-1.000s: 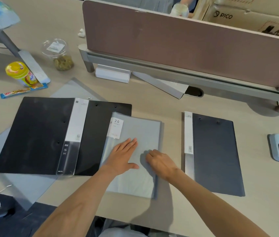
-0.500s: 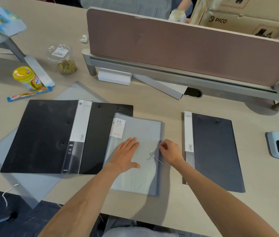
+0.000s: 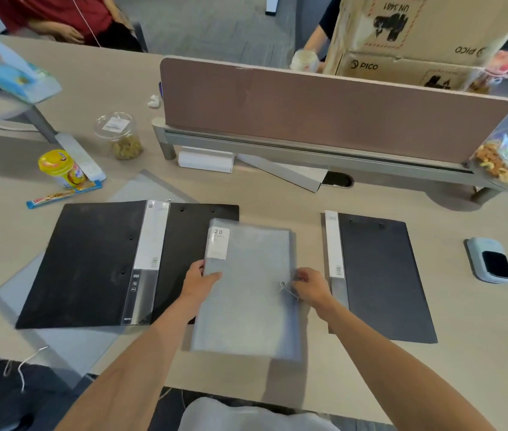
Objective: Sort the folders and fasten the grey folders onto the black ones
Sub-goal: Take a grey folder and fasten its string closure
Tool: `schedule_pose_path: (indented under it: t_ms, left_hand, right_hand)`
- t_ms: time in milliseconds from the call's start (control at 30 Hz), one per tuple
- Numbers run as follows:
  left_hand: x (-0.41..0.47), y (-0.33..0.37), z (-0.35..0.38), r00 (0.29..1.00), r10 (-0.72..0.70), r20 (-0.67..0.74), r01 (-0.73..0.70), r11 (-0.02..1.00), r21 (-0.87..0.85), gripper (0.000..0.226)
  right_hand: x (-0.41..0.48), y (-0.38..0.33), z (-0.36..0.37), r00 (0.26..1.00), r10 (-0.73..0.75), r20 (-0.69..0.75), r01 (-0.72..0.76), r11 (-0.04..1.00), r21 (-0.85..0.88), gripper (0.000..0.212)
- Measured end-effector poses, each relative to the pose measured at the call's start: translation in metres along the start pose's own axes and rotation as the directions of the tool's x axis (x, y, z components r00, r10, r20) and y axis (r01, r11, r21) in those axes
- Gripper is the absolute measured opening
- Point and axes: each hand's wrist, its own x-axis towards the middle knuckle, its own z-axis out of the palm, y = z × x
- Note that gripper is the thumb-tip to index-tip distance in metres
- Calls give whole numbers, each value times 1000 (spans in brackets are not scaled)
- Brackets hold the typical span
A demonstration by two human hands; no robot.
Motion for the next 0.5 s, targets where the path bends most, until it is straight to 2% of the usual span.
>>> schedule_pose_path:
  t_ms: [67, 133, 200, 300, 367, 500]
  left_hand:
    - [0, 3, -2, 997, -5, 73, 12, 996, -88, 54]
    - [1, 5, 1, 992, 3, 127, 13, 992, -123, 55]
    - [2, 7, 5, 992, 38, 124, -23, 993, -119, 56]
    - [4, 11, 15, 991, 101, 92, -95, 993, -66, 56]
    - [5, 18, 22, 984, 132, 117, -125, 990, -71, 58]
    - [1, 42, 38, 963, 160, 215, -138, 984, -117, 59]
  right_hand:
    - [2, 3, -2, 1000, 24, -8, -23, 999, 29, 12]
    - [6, 7, -5, 999, 29, -39, -26, 998, 63, 2]
    - [10, 10, -9, 998, 46, -53, -39, 992, 118, 10]
    - [10, 11, -18, 996, 78, -53, -68, 984, 162, 40]
    - [9, 13, -24, 994, 95, -58, -81, 975, 205, 51]
    - [6, 15, -44, 979, 129, -159, -72, 943, 324, 39]
